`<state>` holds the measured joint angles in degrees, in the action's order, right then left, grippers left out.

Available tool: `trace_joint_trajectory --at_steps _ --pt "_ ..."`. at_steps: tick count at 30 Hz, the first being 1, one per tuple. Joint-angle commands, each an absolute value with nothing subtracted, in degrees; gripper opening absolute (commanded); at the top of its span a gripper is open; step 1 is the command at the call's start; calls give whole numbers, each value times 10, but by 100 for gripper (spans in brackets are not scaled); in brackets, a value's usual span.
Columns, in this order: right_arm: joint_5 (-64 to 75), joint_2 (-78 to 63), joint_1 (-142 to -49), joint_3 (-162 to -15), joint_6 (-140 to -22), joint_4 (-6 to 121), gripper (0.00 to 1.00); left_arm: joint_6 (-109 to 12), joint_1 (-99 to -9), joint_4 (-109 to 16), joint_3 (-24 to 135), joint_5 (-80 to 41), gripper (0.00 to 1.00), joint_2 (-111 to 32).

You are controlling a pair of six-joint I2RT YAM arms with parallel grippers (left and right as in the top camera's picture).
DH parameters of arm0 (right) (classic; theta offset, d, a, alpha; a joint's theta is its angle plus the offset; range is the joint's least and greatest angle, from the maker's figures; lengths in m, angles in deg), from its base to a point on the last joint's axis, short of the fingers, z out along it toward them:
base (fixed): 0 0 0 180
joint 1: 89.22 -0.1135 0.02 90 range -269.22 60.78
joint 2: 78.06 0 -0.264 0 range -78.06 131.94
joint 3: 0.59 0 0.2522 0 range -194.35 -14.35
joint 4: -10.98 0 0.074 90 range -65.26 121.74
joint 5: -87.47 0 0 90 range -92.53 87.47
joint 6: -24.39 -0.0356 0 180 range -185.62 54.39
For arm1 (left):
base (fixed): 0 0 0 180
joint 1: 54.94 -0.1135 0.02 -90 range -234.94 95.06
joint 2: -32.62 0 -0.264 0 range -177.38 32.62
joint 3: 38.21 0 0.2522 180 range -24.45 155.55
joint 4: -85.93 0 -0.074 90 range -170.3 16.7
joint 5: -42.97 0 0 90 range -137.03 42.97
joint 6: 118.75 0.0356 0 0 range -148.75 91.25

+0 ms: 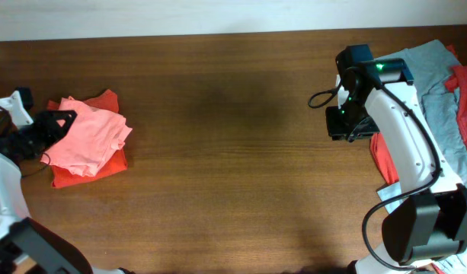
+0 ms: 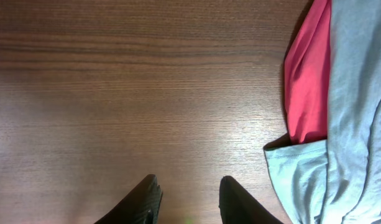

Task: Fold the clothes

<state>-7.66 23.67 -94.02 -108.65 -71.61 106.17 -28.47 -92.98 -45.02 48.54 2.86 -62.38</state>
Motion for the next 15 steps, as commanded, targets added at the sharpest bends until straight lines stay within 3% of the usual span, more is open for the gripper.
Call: trace_joint_trajectory --at_steps 1,15 --pt "-82 226 -936 -1095 -719 1062 37 -274 -952 -462 493 27 23 -680" --pt "-82 226 -936 -1095 -719 1068 37 -274 -1009 -464 493 -51 24 -873"
